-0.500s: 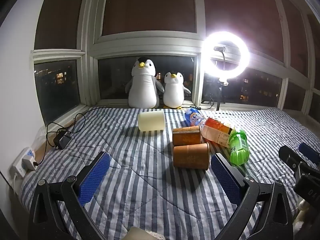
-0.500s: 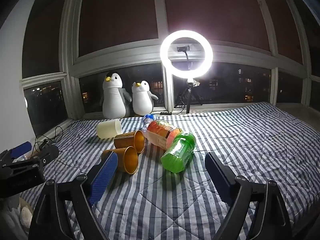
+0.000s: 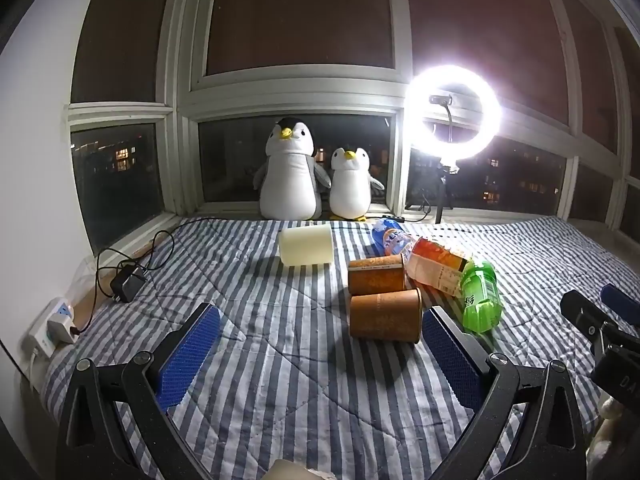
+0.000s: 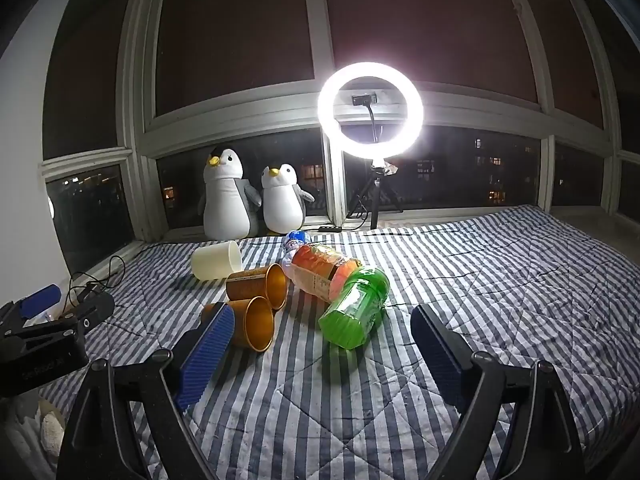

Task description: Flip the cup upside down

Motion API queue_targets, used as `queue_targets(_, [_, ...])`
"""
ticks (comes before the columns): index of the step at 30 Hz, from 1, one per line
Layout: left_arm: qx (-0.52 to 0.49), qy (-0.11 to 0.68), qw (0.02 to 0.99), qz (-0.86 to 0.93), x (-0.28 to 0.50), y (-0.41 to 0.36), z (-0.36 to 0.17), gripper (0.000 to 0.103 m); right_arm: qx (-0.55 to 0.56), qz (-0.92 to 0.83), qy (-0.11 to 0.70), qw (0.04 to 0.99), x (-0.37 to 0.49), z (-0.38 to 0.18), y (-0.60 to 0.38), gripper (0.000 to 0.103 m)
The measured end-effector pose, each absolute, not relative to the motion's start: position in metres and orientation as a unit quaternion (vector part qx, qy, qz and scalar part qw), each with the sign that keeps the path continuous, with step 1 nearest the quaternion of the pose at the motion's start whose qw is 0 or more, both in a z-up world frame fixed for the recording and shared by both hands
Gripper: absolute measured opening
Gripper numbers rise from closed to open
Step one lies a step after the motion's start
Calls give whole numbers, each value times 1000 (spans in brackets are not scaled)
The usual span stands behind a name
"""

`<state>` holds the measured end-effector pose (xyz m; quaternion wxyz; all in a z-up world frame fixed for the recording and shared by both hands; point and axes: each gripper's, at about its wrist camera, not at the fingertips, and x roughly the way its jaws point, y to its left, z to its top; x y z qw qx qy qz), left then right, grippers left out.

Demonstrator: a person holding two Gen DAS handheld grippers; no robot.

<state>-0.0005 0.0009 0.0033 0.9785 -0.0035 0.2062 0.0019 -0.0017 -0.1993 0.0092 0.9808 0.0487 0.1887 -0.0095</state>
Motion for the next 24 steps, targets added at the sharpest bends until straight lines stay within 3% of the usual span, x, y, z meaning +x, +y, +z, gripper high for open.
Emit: queue_targets(24, [-3,206,979,3,1,2,6,103,46,-9,194,980,4,9,-186,88])
